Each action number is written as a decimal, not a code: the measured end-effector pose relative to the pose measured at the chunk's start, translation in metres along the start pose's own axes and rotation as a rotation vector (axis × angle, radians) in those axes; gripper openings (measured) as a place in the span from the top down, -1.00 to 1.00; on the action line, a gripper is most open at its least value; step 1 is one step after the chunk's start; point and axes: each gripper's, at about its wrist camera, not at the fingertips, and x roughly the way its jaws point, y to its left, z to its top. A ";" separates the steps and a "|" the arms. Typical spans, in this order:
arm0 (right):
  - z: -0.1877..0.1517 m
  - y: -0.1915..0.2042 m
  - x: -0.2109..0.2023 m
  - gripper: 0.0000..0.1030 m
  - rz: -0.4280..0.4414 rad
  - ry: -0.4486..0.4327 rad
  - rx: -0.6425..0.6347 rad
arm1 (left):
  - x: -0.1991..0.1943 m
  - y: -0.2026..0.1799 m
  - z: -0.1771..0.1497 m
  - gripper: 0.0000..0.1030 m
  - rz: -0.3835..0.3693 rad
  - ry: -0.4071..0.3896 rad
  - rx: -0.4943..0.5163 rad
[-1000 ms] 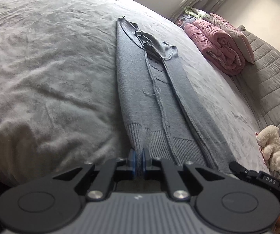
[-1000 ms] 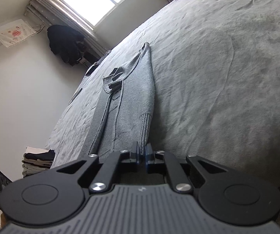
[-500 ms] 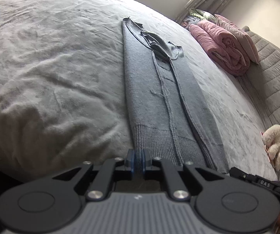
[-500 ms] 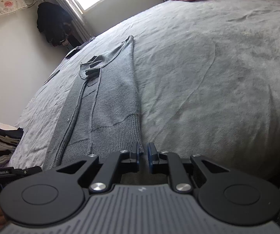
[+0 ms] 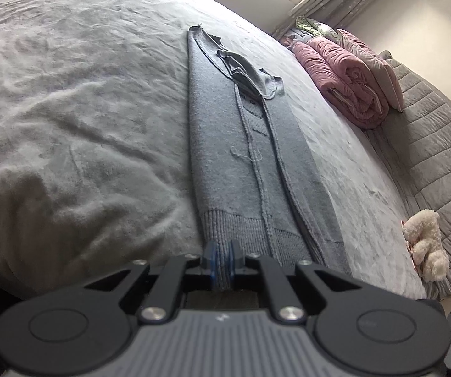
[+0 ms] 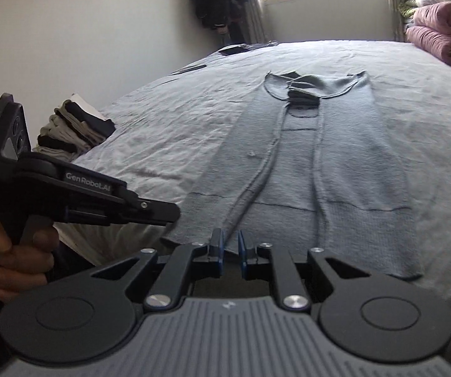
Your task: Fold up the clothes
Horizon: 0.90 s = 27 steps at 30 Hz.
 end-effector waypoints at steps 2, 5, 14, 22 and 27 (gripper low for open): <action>0.006 0.001 0.014 0.68 0.011 0.031 0.038 | 0.000 0.000 0.001 0.86 -0.004 -0.003 0.004; 0.005 -0.003 0.026 0.74 -0.018 0.066 0.069 | 0.002 0.002 0.001 0.82 -0.006 0.002 0.005; 0.000 -0.013 0.016 0.93 -0.079 0.044 0.052 | 0.011 -0.002 -0.001 0.70 0.017 0.022 0.053; -0.012 0.014 0.006 0.08 -0.113 -0.020 -0.149 | 0.014 0.003 0.000 0.70 0.010 0.034 0.029; -0.028 0.037 0.011 0.02 -0.135 -0.026 -0.364 | 0.014 0.003 0.001 0.70 -0.003 0.037 0.024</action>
